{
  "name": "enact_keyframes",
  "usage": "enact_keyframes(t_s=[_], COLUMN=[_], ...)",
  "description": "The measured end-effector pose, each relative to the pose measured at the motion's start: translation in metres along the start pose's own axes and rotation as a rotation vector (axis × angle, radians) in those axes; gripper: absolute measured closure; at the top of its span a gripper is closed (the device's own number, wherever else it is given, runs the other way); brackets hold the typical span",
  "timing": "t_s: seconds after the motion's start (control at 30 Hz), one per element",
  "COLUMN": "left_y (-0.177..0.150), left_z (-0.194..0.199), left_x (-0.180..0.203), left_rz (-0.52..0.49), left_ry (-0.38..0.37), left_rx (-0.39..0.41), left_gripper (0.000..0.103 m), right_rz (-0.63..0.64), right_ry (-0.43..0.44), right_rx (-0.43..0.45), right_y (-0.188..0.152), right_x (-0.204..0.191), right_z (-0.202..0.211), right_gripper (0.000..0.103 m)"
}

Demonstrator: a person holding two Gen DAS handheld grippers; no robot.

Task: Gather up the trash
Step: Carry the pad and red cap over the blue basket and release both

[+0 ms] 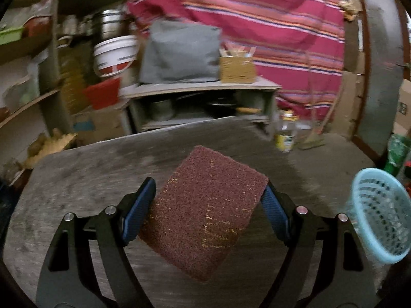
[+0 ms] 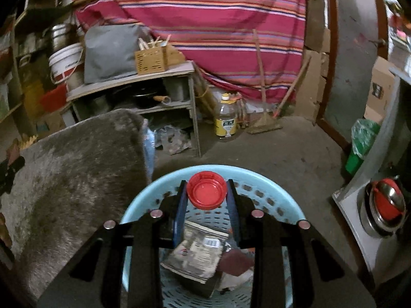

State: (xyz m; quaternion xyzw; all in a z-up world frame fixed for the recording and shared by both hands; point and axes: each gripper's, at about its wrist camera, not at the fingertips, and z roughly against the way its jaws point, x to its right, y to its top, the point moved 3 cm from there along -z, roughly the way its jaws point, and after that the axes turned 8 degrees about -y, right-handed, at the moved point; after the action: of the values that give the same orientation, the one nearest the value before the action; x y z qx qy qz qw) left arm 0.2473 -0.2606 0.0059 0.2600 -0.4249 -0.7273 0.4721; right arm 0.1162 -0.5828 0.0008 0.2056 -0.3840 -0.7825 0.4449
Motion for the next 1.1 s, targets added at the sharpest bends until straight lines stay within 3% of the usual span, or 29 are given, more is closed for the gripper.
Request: enact_keyframes(t_s=[0.23,0.6,1.03,1.1], left_y=[-0.007,-0.028,-0.026,-0.024], left_z=[-0.003,-0.021,-0.033,-0.03], left_x=[0.094,0.203,0.24,0.242], left_rz=[-0.08,-0.207,-0.198,-0.194], left_ry=[-0.097,-0.225,-0.341,-0.355], left_rx=[-0.011,-0.055,-0.083,-0.079], left_gripper=[0.024,0.024,0.022,0.013], right_rz=[-0.034,-0.085,-0.15,-0.15], right_ry=[-0.006,0.02,0.01,0.013], right_rx=[-0.01,-0.039,-0.052,-0.052], right_y=[-0.009,-0.021,-0.027,-0.027], right_x=[0.033,0.056,0.088,0.087], right_z=[-0.007,-0.018,-0.025,-0.025], right_gripper=[0.073,0.073,0.073,0.073])
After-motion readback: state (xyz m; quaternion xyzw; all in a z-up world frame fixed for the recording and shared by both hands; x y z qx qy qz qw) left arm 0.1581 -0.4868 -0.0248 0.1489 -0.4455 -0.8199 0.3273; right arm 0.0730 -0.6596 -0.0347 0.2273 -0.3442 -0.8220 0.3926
